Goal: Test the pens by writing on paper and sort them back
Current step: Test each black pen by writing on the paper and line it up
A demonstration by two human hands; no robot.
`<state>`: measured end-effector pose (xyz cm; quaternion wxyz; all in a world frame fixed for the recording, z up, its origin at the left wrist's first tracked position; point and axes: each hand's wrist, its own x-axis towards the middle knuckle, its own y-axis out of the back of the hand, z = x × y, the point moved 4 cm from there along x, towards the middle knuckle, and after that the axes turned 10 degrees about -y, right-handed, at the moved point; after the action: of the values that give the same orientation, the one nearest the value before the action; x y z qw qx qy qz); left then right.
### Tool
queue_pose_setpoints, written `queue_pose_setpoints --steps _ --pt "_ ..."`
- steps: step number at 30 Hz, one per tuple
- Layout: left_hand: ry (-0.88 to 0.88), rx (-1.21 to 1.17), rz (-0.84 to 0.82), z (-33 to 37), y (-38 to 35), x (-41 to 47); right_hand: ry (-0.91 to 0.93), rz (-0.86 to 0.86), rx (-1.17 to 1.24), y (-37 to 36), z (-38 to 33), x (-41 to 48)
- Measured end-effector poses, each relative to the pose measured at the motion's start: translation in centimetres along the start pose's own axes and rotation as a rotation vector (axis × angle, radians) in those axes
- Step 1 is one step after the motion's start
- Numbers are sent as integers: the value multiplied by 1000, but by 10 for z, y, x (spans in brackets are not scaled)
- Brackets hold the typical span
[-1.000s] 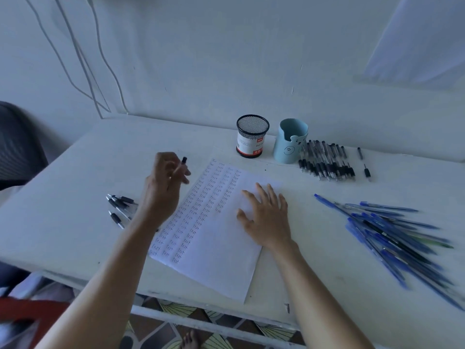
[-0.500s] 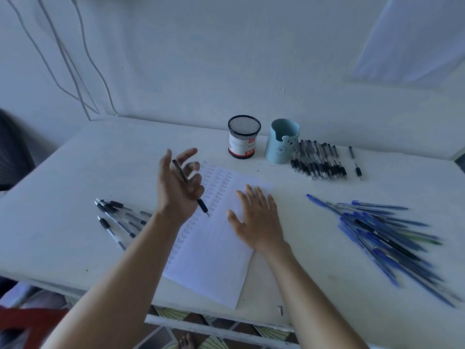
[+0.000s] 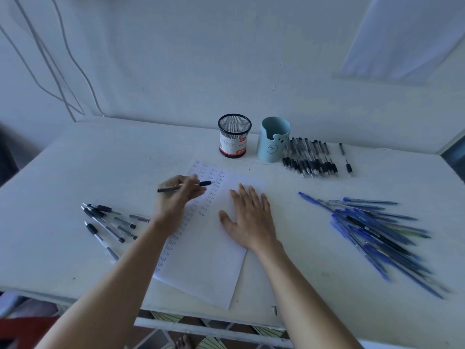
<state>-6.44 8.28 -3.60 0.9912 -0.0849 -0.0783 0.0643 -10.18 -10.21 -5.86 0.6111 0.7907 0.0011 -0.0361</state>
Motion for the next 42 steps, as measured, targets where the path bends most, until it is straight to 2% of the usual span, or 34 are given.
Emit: queue_pose_setpoints --steps 3,8,10,13,17,24,33,42 --pt "-56 254 -112 -1 5 -2 -3 11 11 0 0 0" --pt "-44 205 -164 -1 5 -2 -7 20 5 -1 0 0" --pt "-31 210 -162 -1 4 -2 -7 18 5 -1 0 1" --pt "-39 345 -141 1 3 0 -6 25 4 -1 0 1" --pt "-44 447 -56 0 5 0 -4 20 -1 -3 0 1" --pt "-96 622 -102 5 1 0 -6 29 14 -2 1 1" --pt "-97 711 -120 9 -4 -3 -2 38 10 -3 0 1" --pt "-93 681 -144 4 1 -3 3 52 11 -4 0 1"
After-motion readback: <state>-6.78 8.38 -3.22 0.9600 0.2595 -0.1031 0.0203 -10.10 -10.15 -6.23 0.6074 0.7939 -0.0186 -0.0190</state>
